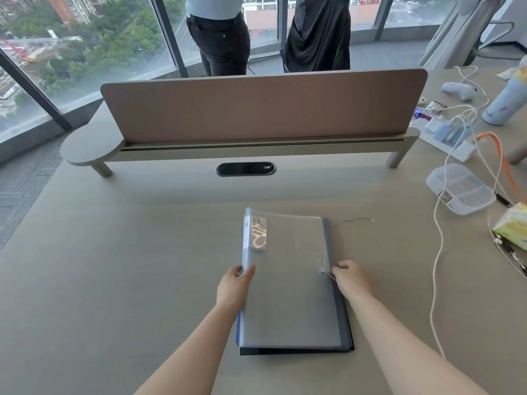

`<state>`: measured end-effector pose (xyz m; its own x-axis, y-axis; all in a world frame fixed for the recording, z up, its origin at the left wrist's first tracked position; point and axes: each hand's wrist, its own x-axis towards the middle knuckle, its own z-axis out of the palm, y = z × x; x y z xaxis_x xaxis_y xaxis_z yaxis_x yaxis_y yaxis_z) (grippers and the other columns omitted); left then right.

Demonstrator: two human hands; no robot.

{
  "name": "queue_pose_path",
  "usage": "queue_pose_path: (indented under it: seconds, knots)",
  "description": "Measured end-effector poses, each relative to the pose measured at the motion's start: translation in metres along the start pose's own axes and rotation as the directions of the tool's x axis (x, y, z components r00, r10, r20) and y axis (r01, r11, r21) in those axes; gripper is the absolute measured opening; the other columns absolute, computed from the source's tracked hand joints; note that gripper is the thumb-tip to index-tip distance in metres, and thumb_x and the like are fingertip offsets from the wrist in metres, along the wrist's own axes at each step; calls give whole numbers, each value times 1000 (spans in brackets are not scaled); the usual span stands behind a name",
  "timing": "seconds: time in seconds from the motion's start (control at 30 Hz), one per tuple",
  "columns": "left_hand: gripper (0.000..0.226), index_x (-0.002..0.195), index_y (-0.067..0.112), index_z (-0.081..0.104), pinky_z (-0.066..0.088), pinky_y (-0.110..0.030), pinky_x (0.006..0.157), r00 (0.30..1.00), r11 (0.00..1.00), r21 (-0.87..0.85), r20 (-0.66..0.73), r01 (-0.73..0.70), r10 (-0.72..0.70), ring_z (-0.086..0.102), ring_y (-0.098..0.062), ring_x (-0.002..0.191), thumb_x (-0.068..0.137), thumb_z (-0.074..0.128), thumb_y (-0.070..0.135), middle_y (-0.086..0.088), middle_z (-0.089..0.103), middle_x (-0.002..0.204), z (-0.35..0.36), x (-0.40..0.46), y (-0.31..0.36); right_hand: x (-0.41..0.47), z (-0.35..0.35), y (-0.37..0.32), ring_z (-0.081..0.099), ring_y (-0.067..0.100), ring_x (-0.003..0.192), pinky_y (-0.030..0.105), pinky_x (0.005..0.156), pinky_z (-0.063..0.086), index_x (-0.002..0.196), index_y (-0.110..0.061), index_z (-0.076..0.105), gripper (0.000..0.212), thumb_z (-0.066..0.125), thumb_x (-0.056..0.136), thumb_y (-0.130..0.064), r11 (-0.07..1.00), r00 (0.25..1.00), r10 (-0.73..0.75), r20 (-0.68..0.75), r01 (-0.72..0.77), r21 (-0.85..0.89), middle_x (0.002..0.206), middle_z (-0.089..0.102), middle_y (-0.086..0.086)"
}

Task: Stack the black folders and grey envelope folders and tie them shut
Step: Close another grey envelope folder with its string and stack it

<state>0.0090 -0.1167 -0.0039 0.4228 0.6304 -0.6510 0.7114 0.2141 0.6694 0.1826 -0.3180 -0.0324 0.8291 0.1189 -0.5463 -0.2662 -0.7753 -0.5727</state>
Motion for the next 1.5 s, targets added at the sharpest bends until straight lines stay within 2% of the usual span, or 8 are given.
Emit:
queue_pose_path:
  seconds: [0.1, 0.33, 0.43, 0.57, 0.7, 0.93, 1.07, 1.5]
  knots:
    - [41, 93, 15, 70, 55, -37, 78, 1000, 1000, -15, -20, -6, 6, 70, -24, 80, 83, 56, 52, -5, 74, 87, 2, -3, 1, 2, 0, 3, 42, 27, 64, 32, 60, 25, 71, -20, 58, 13, 52, 80, -12, 1000, 1000, 2, 2, -2, 14, 67, 51, 9]
    - [60, 91, 9, 67, 47, -32, 69, 999, 999, -44, -31, 9, -10, 57, -17, 67, 68, 55, 63, 3, 62, 73, -4, 3, -7, 8, 3, 4, 34, 23, 59, 31, 60, 25, 57, -17, 44, 19, 47, 70, -4, 993, 999, 46, 7, -47, 108, 56, 39, 7]
    - [42, 87, 21, 73, 56, -38, 80, 999, 999, -42, -35, -1, 0, 69, -23, 77, 76, 57, 58, -8, 74, 85, -8, 7, -4, 15, 8, 6, 39, 23, 62, 33, 62, 31, 61, -3, 52, 9, 47, 69, -6, 982, 996, 85, 19, -87, 166, 60, 45, 8]
    - [32, 82, 26, 74, 57, -44, 85, 999, 999, -45, -52, -14, 12, 72, -27, 87, 79, 59, 54, -8, 76, 90, -16, 17, 1, 25, 18, 4, 39, 19, 68, 34, 67, 31, 89, 11, 56, 33, 48, 65, -10, 964, 993, 101, 55, -111, 241, 70, 46, 6]
    - [32, 85, 30, 74, 58, -47, 88, 998, 998, -63, -62, -16, 12, 73, -26, 87, 76, 59, 56, -2, 77, 88, -28, 29, 6, 27, 27, -8, 38, 18, 71, 34, 69, 30, 64, -14, 54, 9, 46, 59, -13, 952, 990, 91, 105, -117, 283, 72, 41, 5]
    - [31, 86, 28, 74, 59, -45, 86, 995, 996, -86, -98, -19, 11, 73, -25, 87, 81, 59, 54, -1, 77, 87, -40, 41, 11, 28, 35, -30, 58, 23, 75, 42, 78, 54, 73, -25, 69, 26, 51, 79, -7, 933, 994, 47, 103, -80, 350, 74, 66, -1]
    - [30, 84, 29, 73, 58, -47, 87, 994, 996, -84, -109, -21, 11, 73, -27, 88, 80, 58, 55, -3, 77, 89, -40, 42, 11, 27, 37, -32, 61, 24, 81, 46, 89, 54, 89, -21, 72, 27, 51, 84, -5, 932, 995, 46, 93, -76, 354, 78, 67, -3]
    - [38, 106, 22, 69, 57, -44, 87, 995, 999, -39, -100, -13, 9, 70, -22, 88, 87, 56, 52, 1, 73, 93, -40, 40, 18, 20, 31, -39, 58, 22, 78, 43, 85, 54, 84, -22, 70, 26, 52, 85, -5, 932, 995, 28, 95, -60, 357, 77, 65, 1]
